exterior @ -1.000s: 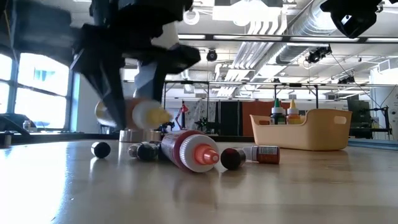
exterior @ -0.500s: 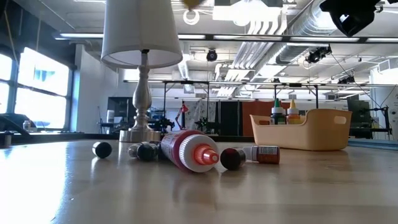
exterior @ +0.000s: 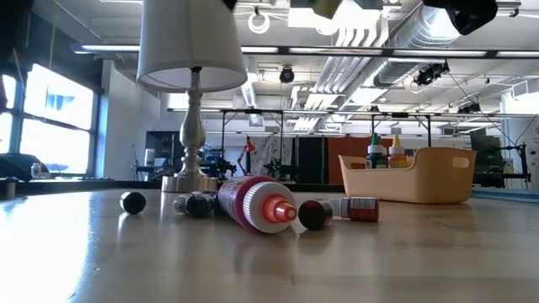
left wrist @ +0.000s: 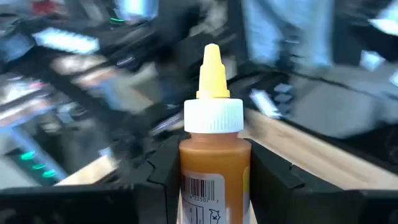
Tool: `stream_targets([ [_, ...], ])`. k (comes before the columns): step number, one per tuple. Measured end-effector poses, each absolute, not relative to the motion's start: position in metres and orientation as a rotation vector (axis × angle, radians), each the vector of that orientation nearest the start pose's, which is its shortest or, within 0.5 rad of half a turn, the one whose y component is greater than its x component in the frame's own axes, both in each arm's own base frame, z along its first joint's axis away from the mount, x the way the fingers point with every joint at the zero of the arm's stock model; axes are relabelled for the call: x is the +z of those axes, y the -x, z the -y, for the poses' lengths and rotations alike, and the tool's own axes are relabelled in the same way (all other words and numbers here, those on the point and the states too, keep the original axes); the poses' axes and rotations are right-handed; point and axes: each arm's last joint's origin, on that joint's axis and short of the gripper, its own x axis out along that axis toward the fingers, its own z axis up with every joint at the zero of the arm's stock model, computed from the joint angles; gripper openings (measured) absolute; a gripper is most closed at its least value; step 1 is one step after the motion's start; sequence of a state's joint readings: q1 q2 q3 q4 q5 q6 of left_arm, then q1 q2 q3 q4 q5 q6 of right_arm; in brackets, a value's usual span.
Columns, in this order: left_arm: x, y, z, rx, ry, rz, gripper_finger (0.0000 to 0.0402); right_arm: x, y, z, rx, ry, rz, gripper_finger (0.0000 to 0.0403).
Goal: Pick & Place food coloring
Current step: Put the large yellow food coloring bottle into the yellow bin
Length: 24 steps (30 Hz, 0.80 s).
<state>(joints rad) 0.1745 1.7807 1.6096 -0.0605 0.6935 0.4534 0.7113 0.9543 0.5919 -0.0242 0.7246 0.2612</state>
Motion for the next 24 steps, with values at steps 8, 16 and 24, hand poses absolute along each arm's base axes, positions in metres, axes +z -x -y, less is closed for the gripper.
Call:
stream_targets([
  [8,0.27,-0.409,-0.073,-0.212,-0.219,0.221,0.0129,0.255,-0.164,-0.116,-0.061,0.007,-0.281,0.0113],
  [16,0.201,-0.423,-0.06,0.056,-0.151,0.24,0.0129,0.256,-0.165,-0.114,-0.12,0.11,-0.263,0.0113],
  [24,0.192,-0.452,-0.07,0.179,0.021,0.22,0.0129,0.257,-0.165,-0.114,-0.129,0.106,-0.253,0.0113],
])
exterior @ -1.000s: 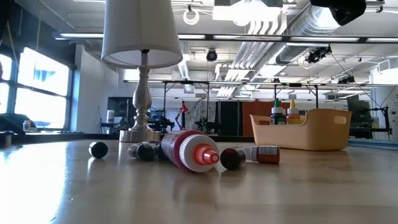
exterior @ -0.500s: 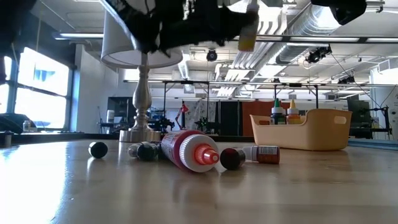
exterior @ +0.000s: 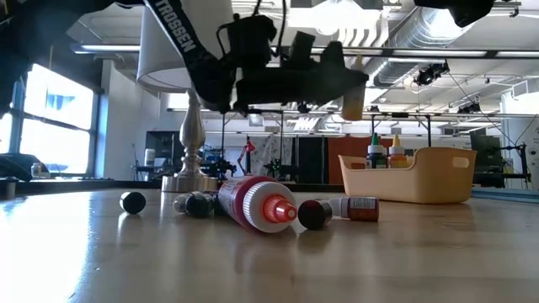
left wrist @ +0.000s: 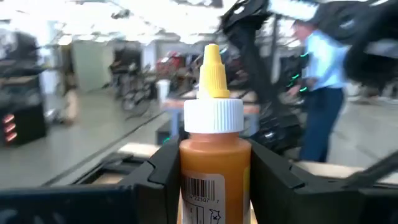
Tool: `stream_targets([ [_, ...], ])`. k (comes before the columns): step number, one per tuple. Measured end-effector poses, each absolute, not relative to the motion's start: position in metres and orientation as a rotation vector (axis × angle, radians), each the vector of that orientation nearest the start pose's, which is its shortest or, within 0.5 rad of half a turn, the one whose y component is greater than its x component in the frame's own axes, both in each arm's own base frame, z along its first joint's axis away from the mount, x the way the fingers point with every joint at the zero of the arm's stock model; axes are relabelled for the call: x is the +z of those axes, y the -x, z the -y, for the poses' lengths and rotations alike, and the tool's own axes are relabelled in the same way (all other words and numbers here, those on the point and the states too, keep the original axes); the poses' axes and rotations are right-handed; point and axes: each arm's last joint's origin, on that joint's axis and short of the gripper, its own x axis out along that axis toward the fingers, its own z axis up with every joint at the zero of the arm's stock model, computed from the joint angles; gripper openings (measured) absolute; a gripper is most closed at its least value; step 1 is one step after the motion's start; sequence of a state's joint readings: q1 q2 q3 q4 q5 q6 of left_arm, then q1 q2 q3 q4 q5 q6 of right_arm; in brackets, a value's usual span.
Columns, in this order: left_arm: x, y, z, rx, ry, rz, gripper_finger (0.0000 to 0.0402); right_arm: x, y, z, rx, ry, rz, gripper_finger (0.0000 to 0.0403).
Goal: Pick & Place food coloring
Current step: Put the large yellow food coloring bottle into the yellow bin
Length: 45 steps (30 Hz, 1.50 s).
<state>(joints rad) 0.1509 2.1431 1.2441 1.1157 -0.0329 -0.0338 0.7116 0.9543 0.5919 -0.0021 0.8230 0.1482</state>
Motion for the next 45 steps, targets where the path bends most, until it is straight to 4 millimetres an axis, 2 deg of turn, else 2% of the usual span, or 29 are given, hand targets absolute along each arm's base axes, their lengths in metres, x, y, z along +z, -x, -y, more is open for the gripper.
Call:
stream_targets([
  [6,0.196,-0.465,-0.074,0.264,0.044,0.1,0.0129,0.257,-0.165,-0.114,-0.129,0.103,-0.25,0.0113],
  [9,0.198,-0.47,-0.075,0.267,0.11,0.054,0.0129,0.258,-0.165,-0.113,-0.188,0.102,-0.236,0.0113],
  [15,0.218,-0.472,-0.063,0.164,0.066,0.218,0.0129,0.254,-0.168,-0.097,-0.423,0.024,-0.22,0.0113],
  [20,0.235,-0.469,-0.043,0.088,0.014,0.395,0.0129,0.245,-0.176,-0.083,-0.406,-0.078,-0.313,0.0113],
  [27,0.239,-0.469,-0.021,0.045,-0.018,0.439,0.0129,0.237,-0.194,-0.062,-0.452,-0.077,-0.37,0.0112],
  [33,0.24,-0.469,-0.02,0.102,-0.002,0.446,0.0129,0.234,-0.205,-0.051,-0.484,-0.053,-0.375,0.0112],
  [45,0.241,-0.468,-0.02,0.105,0.0,0.447,0.0129,0.236,-0.203,-0.052,-0.528,-0.001,-0.359,0.0112],
])
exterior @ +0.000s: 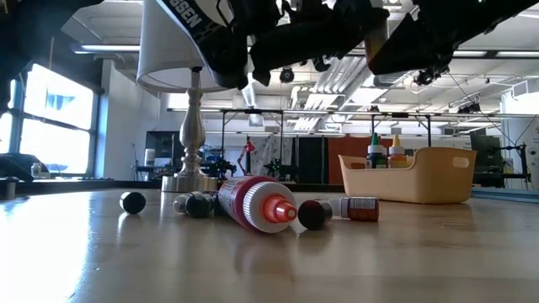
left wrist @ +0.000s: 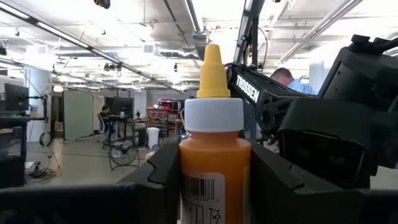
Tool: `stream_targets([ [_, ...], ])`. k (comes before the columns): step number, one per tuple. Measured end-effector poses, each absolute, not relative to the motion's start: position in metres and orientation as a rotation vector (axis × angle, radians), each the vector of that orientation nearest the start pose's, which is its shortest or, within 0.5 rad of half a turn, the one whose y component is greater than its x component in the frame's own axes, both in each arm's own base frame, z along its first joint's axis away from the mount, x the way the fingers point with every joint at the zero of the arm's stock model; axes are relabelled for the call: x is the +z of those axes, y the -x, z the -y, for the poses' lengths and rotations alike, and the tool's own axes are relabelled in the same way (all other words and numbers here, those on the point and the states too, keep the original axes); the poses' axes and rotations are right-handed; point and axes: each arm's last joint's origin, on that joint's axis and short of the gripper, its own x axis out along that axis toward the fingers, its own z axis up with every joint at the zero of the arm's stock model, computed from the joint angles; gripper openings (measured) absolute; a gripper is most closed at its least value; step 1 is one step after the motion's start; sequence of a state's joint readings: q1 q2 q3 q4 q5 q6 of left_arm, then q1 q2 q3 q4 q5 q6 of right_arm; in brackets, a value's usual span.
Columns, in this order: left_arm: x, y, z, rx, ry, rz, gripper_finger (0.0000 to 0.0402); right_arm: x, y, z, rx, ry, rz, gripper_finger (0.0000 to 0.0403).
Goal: Pick & Place food coloring
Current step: Put the large yellow food coloring bottle into the yellow bin
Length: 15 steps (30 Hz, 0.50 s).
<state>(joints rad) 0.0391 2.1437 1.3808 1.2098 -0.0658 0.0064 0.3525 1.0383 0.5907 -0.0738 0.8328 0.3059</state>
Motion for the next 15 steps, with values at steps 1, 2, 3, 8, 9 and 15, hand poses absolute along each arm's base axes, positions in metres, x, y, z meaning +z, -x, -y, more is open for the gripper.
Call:
stream_targets([
  [1,0.241,-0.468,-0.02,0.104,0.0,0.447,0.0129,0.236,-0.202,-0.053,-0.53,0.005,-0.356,0.0112],
  [2,0.241,-0.468,-0.02,0.103,0.0,0.447,0.0129,0.237,-0.201,-0.053,-0.538,0.014,-0.354,0.0112],
  [3,0.241,-0.468,-0.02,0.103,-0.001,0.447,0.0129,0.237,-0.199,-0.054,-0.548,0.022,-0.352,0.0112],
  [8,0.241,-0.468,-0.02,0.101,0.0,0.447,0.0129,0.242,-0.19,-0.058,-0.553,0.024,-0.333,0.0112],
  [9,0.241,-0.468,-0.02,0.1,0.001,0.448,0.0129,0.243,-0.189,-0.059,-0.549,0.023,-0.326,0.0112],
  [15,0.244,-0.467,-0.02,0.098,0.009,0.468,0.0129,0.25,-0.189,-0.061,-0.542,-0.019,-0.264,0.0112],
])
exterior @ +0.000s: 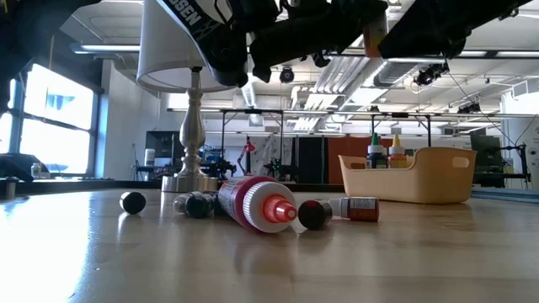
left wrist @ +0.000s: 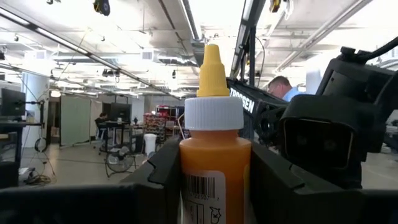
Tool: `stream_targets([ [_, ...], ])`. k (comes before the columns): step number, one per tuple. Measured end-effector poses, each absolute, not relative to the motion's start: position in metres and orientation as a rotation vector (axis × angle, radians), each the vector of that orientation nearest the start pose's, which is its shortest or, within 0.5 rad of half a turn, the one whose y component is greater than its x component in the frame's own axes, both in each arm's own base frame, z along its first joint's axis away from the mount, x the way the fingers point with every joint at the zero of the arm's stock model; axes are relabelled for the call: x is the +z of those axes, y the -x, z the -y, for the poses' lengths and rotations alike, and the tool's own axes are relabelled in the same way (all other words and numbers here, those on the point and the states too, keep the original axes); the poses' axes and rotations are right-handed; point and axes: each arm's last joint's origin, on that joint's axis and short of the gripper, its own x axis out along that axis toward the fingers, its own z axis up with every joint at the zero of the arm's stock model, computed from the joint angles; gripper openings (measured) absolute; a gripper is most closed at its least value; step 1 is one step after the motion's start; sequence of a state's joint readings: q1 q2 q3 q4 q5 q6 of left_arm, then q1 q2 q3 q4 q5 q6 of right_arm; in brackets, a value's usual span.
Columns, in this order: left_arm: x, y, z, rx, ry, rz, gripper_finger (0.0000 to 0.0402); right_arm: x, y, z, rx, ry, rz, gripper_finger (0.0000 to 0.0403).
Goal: Pick & Place food coloring
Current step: Put the large yellow food coloring bottle into the yellow bin
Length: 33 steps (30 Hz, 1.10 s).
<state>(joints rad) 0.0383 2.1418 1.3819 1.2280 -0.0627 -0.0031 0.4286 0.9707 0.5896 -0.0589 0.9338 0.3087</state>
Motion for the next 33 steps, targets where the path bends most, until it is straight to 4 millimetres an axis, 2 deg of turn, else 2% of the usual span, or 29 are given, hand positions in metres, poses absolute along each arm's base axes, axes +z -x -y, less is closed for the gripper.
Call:
stream_targets([
  [7,0.245,-0.467,-0.02,0.109,0.009,0.485,0.0129,0.252,-0.193,-0.051,-0.601,-0.043,-0.242,0.0112],
  [17,0.244,-0.467,-0.021,0.119,0.018,0.48,0.0129,0.256,-0.196,-0.054,-0.488,-0.077,-0.226,0.0112],
  [21,0.233,-0.47,-0.02,0.126,0.022,0.417,0.0129,0.259,-0.198,-0.057,-0.377,-0.093,-0.222,0.0112],
  [26,0.239,-0.469,-0.02,0.118,0.016,0.444,0.0129,0.262,-0.198,-0.055,-0.455,-0.08,-0.184,0.0112],
  [30,0.238,-0.469,-0.02,0.117,0.014,0.438,0.0129,0.261,-0.198,-0.057,-0.395,-0.087,-0.204,0.0112],
  [33,0.238,-0.47,-0.02,0.123,0.016,0.433,0.0129,0.261,-0.197,-0.059,-0.419,-0.077,-0.202,0.0112],
])
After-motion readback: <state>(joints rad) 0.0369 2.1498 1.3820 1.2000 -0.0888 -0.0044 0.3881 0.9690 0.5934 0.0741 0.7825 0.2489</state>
